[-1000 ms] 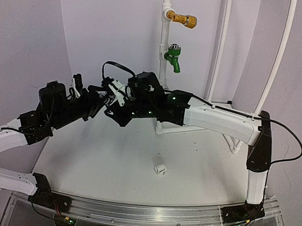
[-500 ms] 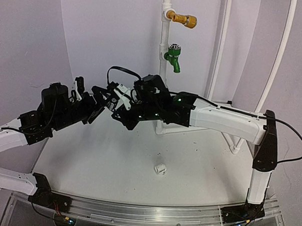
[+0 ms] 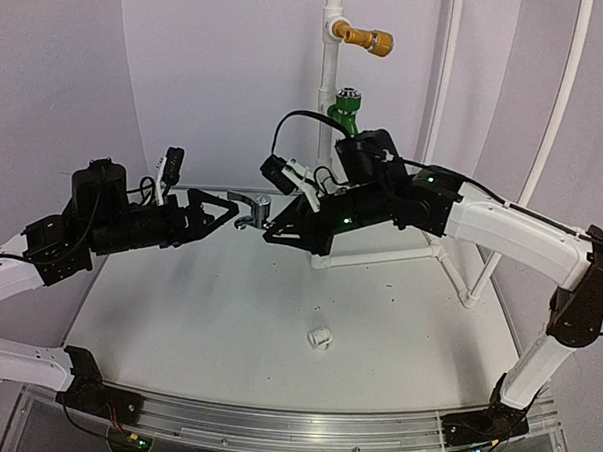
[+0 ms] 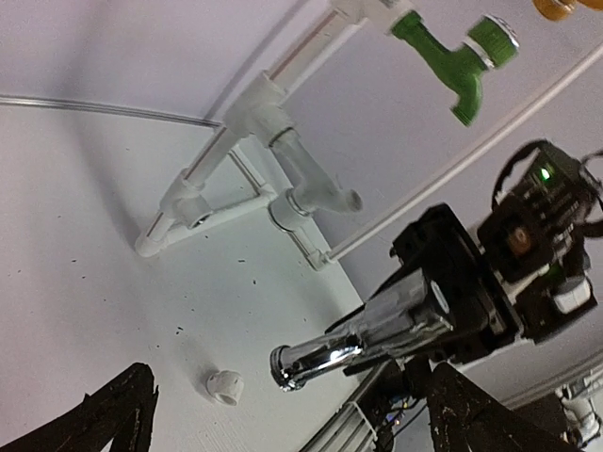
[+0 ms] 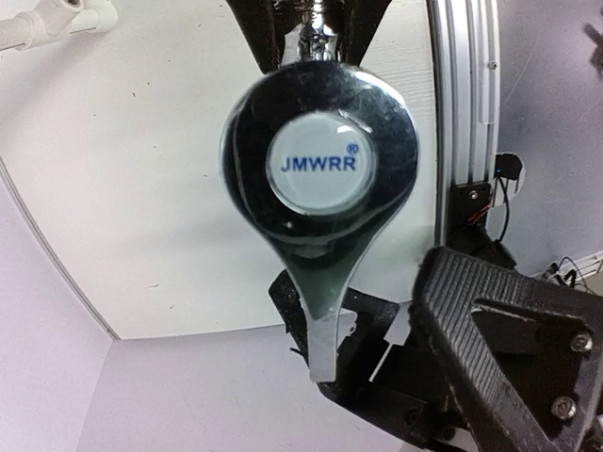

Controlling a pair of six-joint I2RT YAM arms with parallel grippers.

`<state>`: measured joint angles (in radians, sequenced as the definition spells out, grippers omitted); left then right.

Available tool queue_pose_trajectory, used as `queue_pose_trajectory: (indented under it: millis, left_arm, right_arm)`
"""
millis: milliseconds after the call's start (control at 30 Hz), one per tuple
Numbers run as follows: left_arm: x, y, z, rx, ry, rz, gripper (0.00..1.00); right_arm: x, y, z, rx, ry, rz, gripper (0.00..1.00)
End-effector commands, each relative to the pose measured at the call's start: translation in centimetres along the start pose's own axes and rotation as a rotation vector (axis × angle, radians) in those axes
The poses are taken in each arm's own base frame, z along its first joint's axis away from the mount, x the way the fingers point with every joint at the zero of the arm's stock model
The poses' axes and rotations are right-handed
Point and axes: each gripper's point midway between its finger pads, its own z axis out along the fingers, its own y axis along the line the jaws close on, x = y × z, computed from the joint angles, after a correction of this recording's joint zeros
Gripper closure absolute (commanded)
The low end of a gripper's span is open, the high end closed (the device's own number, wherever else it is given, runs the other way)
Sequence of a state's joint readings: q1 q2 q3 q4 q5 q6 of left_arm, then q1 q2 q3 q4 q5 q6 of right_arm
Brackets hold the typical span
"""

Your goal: Install the water faucets

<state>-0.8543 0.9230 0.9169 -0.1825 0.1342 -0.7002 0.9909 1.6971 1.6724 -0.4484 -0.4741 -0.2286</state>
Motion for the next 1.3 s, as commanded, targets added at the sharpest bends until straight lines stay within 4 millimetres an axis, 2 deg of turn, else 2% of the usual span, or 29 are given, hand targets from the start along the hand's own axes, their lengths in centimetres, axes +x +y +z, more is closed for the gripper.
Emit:
queue_pose_trajectory:
  millis: [0,67,200,333,467,767,933,1067,1267]
  left_arm:
    - [0.4,-5.0,-1.9,0.241,0.057,0.188,0.0]
    - [1.0,-6.2,-2.2,0.308,0.093,0.231,0.0]
    - [2.1,-7.0,-1.7,0.377,0.149,0.279,0.03]
    - [3.6,-7.9,-1.1,0.448,0.203,0.329,0.08]
    - [4.9,-9.3,-1.0,0.492,0.232,0.403,0.15]
    - [5.5,-9.8,0.7,0.499,0.257,0.422,0.47]
    - [5.2,-10.0,0.8,0.5,0.235,0.425,0.6]
    - [5.3,-9.9,0.8,0.507,0.233,0.423,0.63]
    - [5.9,-9.6,1.3,0.512,0.255,0.411,0.58]
  right_arm:
    - [-1.0,4.1,-2.9,-0.185,-0.052,-0.038,1.0]
    - [-0.6,4.3,-3.1,-0.205,-0.047,-0.03,1.0]
    - [-0.6,5.4,-3.6,-0.291,-0.053,-0.012,1.0]
    - [-0.5,6.4,-3.6,-0.363,-0.048,0.023,1.0]
    - [-0.1,6.4,-3.4,-0.382,-0.039,0.046,1.0]
    - [0.3,6.9,-2.8,-0.444,-0.025,0.09,1.0]
    - [0.1,7.1,-2.7,-0.459,-0.028,0.092,1.0]
    - [-0.1,7.2,-2.8,-0.463,-0.033,0.091,1.0]
    - [-0.6,7.3,-3.1,-0.475,-0.045,0.094,1.0]
